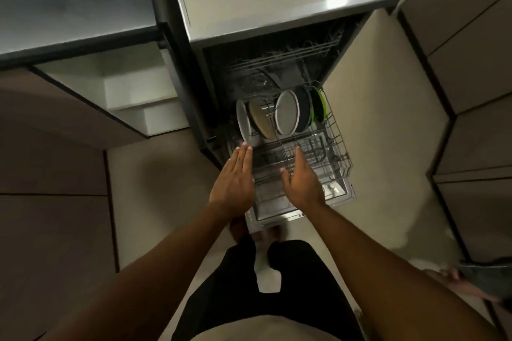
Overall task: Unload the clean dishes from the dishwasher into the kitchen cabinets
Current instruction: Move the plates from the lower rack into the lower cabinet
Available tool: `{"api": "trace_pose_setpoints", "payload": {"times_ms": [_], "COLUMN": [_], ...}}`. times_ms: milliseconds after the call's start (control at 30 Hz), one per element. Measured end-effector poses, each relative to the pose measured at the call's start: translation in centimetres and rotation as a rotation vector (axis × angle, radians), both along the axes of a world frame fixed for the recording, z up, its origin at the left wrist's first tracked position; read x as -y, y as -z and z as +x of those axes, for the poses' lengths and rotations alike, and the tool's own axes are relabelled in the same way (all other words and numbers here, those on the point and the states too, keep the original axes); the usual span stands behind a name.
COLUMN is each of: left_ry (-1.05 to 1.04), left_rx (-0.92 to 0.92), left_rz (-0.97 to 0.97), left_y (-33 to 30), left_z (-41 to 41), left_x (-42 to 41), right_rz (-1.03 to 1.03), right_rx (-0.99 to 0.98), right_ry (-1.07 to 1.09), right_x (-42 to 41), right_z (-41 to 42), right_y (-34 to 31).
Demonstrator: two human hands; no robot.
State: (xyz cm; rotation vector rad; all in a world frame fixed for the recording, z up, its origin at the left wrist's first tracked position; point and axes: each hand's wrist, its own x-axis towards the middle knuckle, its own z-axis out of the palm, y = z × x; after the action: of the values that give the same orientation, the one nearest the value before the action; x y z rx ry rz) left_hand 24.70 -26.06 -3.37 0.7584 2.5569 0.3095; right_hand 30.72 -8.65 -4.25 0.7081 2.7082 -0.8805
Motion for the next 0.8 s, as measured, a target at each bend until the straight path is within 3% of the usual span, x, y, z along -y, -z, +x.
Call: {"api": "trace_pose_setpoints", "payload": {"times_ms": [367,800], "left_ry": [-0.227,-0.478], "left_rx": [0.084,0.169], "left_rz": [0.032,0.114], "left_y": [3.6,20.9], "left_z": [-3.5,-7.4], "left_x": [-2.4,-7.1], "right_rz": [-0.059,-0.121], "right_rx": [-0.010,0.047], "right_ry": [-0.016,-0.014], "right_x": [-2.9,-6.1], "right_z": [-3.7,-9.7], "right_y": [5.6,23.2]}}
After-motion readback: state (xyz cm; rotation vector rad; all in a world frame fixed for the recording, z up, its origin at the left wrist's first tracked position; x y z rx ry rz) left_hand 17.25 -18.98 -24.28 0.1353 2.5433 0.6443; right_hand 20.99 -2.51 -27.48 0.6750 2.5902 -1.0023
